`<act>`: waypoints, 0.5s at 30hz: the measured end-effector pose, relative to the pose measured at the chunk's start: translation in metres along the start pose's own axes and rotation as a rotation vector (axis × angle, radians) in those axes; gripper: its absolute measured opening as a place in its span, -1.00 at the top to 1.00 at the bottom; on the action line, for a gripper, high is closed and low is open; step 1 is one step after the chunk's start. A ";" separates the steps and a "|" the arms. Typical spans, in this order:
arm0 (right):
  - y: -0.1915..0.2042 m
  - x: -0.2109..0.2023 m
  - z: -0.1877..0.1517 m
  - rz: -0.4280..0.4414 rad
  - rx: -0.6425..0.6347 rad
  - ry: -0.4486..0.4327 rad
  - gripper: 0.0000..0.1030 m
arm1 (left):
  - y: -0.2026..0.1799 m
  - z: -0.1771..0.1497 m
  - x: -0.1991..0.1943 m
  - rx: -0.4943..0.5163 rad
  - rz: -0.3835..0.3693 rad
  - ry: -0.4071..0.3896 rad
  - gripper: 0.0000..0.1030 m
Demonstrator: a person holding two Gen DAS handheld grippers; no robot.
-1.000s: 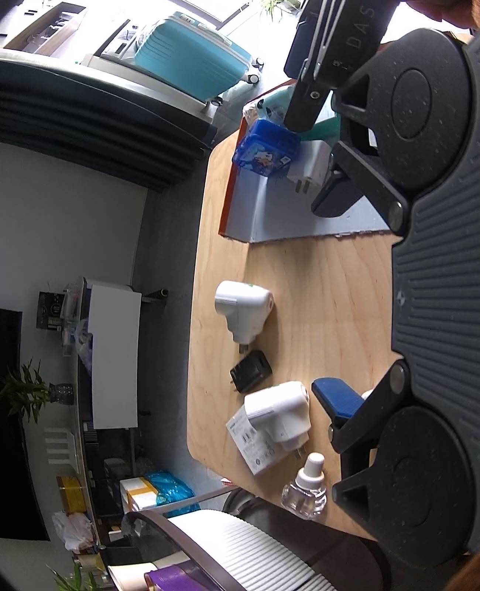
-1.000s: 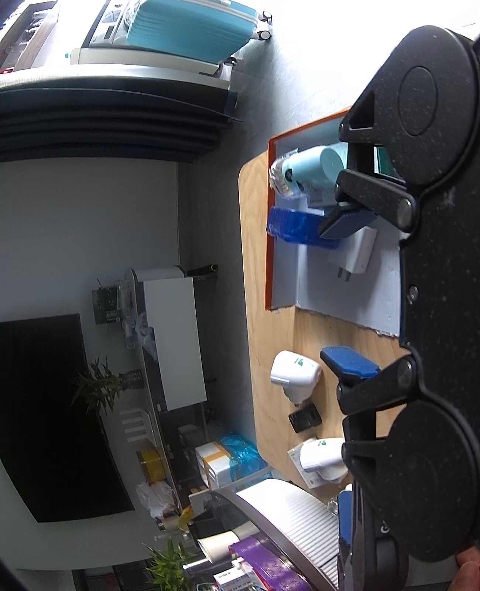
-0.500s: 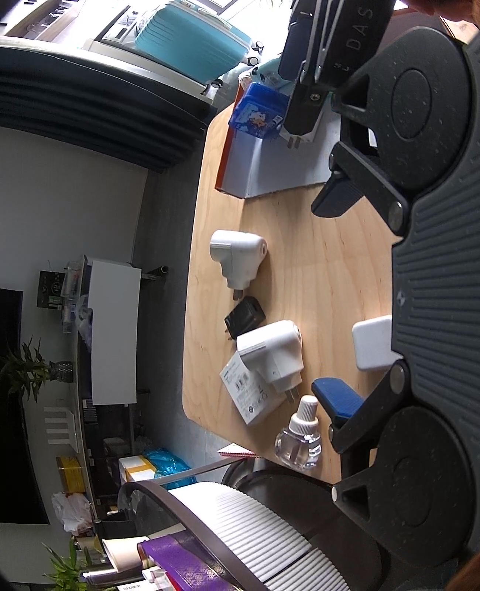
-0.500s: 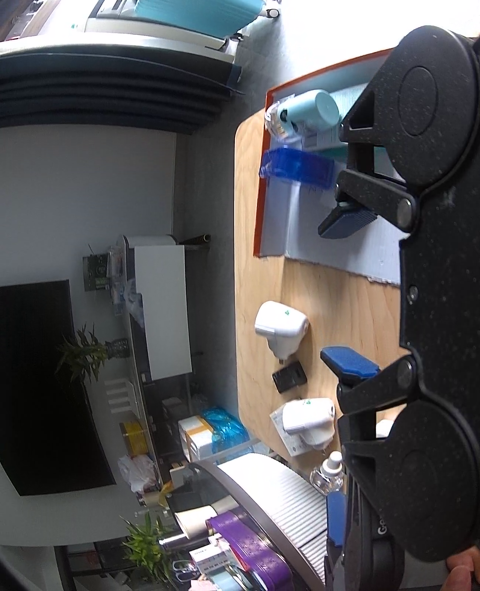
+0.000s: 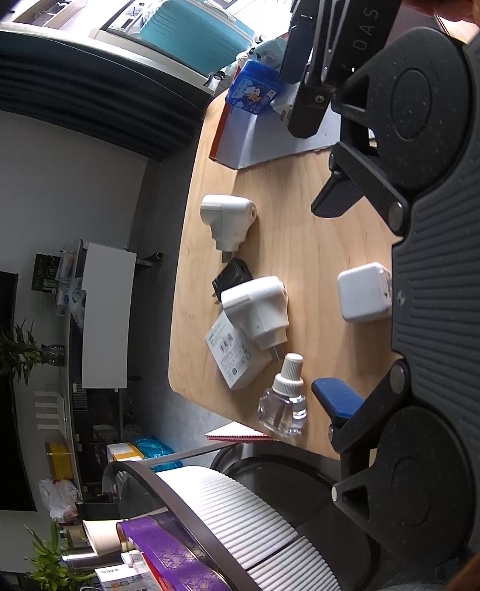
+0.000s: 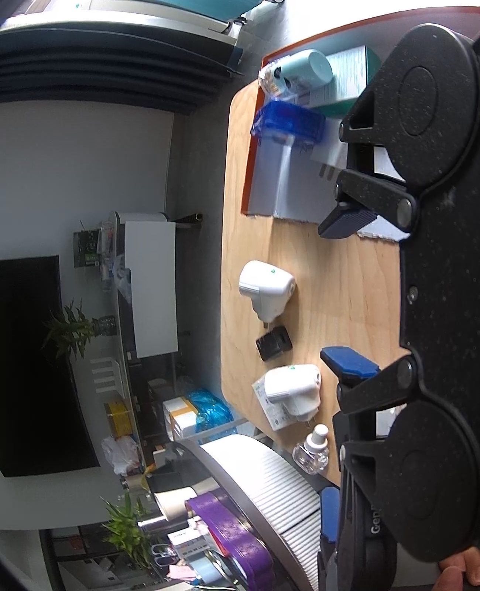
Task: Organize rigid objects
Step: 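Withdraw both tools from the box toward the remaining table objects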
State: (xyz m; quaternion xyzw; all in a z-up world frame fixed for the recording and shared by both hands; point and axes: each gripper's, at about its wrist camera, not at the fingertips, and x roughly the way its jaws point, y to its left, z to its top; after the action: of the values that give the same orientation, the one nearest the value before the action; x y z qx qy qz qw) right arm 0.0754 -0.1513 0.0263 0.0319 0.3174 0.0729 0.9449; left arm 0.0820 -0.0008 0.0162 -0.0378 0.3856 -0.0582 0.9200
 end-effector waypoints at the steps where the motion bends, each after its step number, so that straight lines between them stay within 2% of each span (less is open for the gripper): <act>1: 0.003 0.001 0.000 0.003 -0.003 0.002 -0.52 | 0.003 0.000 0.000 -0.002 0.002 0.002 -0.86; 15: 0.033 0.015 -0.006 0.028 -0.032 0.027 -0.52 | 0.031 -0.006 0.002 -0.019 0.025 0.012 -0.86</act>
State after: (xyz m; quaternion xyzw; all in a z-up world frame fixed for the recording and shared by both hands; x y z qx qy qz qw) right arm 0.0793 -0.1164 0.0160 0.0202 0.3285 0.0916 0.9398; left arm 0.0813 0.0297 0.0070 -0.0413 0.3922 -0.0431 0.9179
